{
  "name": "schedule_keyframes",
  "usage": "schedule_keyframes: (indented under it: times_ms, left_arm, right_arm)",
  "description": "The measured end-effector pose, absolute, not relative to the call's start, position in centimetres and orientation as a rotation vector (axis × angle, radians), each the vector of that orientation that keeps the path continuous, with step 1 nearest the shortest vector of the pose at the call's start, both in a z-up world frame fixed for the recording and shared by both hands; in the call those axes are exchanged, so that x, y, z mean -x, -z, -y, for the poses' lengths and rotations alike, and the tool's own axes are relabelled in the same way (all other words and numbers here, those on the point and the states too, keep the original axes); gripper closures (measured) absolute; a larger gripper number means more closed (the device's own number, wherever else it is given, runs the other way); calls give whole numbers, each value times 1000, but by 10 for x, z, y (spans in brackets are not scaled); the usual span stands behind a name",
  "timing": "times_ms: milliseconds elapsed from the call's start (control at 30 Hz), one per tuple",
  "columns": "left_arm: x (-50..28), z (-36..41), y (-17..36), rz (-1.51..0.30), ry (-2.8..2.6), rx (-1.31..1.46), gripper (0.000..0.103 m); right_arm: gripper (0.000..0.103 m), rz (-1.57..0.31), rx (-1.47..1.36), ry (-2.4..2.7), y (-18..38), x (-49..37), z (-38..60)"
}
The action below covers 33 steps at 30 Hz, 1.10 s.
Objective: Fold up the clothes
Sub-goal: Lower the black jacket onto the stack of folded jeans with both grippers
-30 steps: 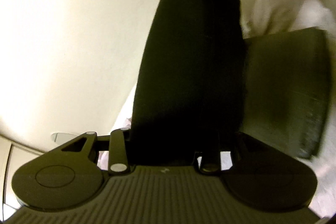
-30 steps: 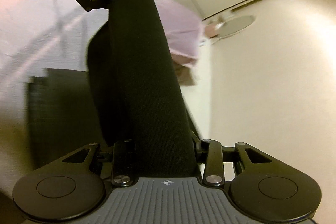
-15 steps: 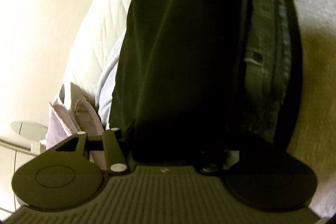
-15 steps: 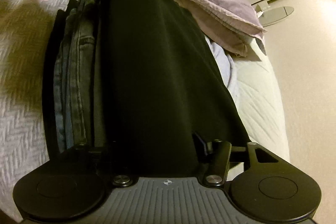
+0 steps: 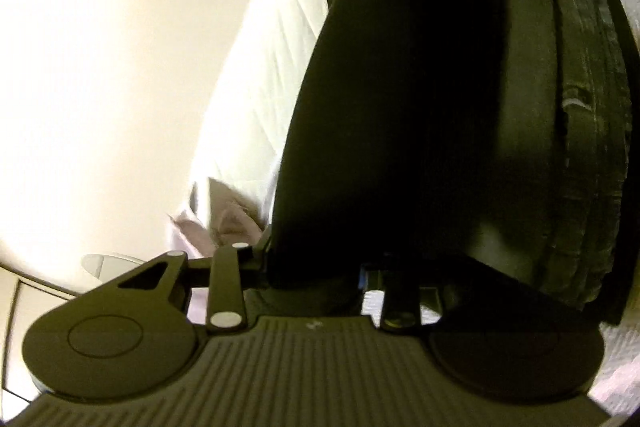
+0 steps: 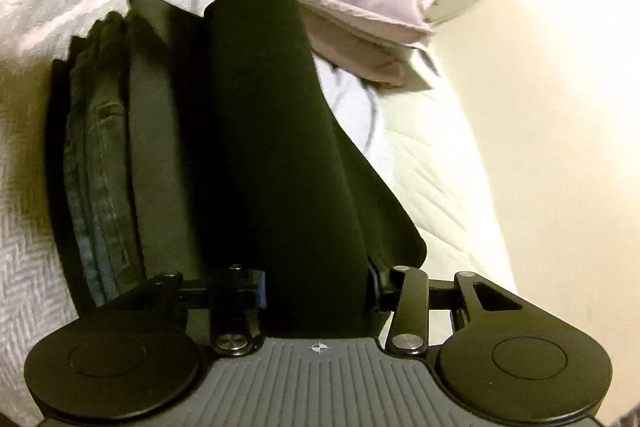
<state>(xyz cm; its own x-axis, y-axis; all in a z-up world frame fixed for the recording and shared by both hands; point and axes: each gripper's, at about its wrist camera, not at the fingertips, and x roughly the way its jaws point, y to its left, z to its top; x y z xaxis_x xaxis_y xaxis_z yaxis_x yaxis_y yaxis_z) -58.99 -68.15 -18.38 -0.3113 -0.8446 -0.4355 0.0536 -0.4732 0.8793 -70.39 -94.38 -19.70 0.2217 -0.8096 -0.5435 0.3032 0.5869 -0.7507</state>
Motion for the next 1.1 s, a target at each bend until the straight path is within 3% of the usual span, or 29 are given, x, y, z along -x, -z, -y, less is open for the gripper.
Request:
schedule_keyframes:
  times_ms: [133, 333, 433, 567, 700, 800, 933, 1100]
  left_arm:
    - [582, 665, 215, 987, 1882, -1382, 71]
    - [577, 656, 182, 928, 1863, -1268, 72]
    - [579, 650, 196, 908, 1880, -1343, 72]
    - [573, 638, 211, 962, 1877, -1377, 72]
    - [563, 632, 203, 995, 1882, -1383, 69]
    - [559, 632, 193, 980, 1901, -1395, 68]
    - [563, 646, 169, 966, 1891, -1431, 75]
    - [566, 685, 104, 1051, 1820, -1310, 77]
  right_arm:
    - [60, -1169, 589, 732, 223, 701, 937]
    - [61, -1101, 700, 766, 187, 714, 942]
    - [61, -1075, 717, 810, 186, 719, 935]
    - [57, -1201, 680, 698, 231, 721, 916]
    - [54, -1190, 663, 732, 224, 722, 913]
    - [54, -1197, 605, 723, 214, 723, 916]
    - [60, -1182, 477, 724, 193, 719, 932]
    - [63, -1084, 547, 789, 132, 725, 954]
